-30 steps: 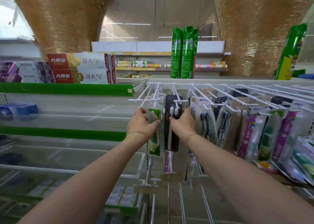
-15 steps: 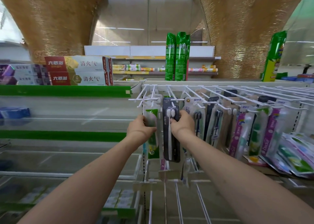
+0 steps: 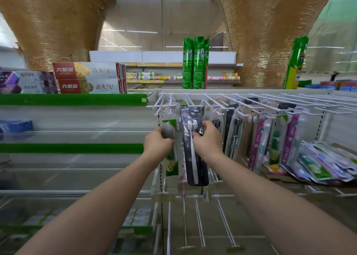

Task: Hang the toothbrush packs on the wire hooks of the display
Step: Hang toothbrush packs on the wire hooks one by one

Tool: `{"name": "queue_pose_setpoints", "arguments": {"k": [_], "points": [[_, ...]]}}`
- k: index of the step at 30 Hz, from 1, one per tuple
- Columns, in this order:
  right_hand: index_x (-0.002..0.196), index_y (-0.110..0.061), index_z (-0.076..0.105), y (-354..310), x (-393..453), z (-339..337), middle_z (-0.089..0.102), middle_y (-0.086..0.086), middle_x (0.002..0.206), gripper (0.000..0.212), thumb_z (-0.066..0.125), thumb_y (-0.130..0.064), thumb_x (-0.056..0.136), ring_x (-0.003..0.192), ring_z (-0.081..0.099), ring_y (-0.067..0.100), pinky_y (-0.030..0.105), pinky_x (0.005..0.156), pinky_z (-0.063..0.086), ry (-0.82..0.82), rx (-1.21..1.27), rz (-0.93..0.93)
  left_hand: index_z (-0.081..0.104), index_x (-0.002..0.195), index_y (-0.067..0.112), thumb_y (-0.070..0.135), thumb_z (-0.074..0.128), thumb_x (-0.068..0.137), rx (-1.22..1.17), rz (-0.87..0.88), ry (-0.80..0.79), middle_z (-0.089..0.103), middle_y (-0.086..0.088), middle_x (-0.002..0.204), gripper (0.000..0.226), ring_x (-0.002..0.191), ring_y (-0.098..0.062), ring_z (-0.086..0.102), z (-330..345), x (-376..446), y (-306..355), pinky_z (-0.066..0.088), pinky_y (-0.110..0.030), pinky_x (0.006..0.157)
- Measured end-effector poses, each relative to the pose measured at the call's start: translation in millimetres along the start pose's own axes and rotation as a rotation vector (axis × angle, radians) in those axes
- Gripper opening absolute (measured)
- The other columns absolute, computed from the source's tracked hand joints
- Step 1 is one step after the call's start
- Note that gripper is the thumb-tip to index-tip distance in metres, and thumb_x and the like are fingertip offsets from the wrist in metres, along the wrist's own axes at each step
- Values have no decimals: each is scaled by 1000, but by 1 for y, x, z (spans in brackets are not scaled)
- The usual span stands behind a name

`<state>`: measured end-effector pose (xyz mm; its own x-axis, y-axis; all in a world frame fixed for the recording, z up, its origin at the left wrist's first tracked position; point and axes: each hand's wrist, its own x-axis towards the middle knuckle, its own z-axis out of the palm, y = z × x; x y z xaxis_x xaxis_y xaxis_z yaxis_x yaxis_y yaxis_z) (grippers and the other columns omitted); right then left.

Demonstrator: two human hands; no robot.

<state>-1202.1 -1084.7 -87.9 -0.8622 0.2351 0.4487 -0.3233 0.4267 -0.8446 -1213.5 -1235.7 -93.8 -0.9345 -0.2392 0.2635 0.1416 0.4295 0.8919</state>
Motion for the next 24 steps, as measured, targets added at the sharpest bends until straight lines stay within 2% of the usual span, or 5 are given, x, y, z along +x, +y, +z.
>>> {"name": "queue_pose_setpoints", "arguments": {"k": [3, 8, 12, 17, 24], "points": [[109, -19, 60, 0, -11, -8, 69, -2, 97, 18, 63, -10, 94, 90, 64, 20, 34, 77, 51, 13, -1, -18, 64, 124, 16, 9, 73, 88, -12, 43, 38, 69, -4, 112, 38, 104, -26, 66, 2, -13, 5, 58, -46, 96], [107, -19, 59, 12, -27, -24, 65, -2, 90, 14, 61, -12, 95, 78, 58, 15, 22, 60, 40, 108, -33, -22, 62, 123, 20, 18, 74, 88, 15, 97, -12, 67, -2, 112, 37, 108, -26, 65, 16, -29, 12, 57, -49, 97], [116, -17, 59, 21, -29, -35, 67, 2, 95, 21, 61, -14, 95, 87, 62, 24, 34, 73, 47, 143, -49, 14, 60, 125, 19, 22, 70, 95, 43, 111, -52, 62, -1, 111, 31, 109, -26, 62, 26, -31, 28, 55, -40, 91], [126, -16, 58, 25, -28, -47, 68, 2, 106, 31, 63, -15, 95, 98, 63, 22, 39, 85, 51, 140, -24, 32, 53, 140, 13, 22, 68, 97, 59, 106, -102, 63, -8, 130, 47, 114, -27, 61, 35, -27, 39, 53, -50, 102], [119, -17, 60, 27, -26, -55, 69, 1, 97, 25, 63, -16, 94, 90, 64, 25, 47, 84, 54, 157, -50, 33, 51, 144, 14, 21, 68, 97, 66, 88, -89, 61, -9, 135, 50, 115, -25, 58, 42, -25, 33, 51, -50, 105]]}}
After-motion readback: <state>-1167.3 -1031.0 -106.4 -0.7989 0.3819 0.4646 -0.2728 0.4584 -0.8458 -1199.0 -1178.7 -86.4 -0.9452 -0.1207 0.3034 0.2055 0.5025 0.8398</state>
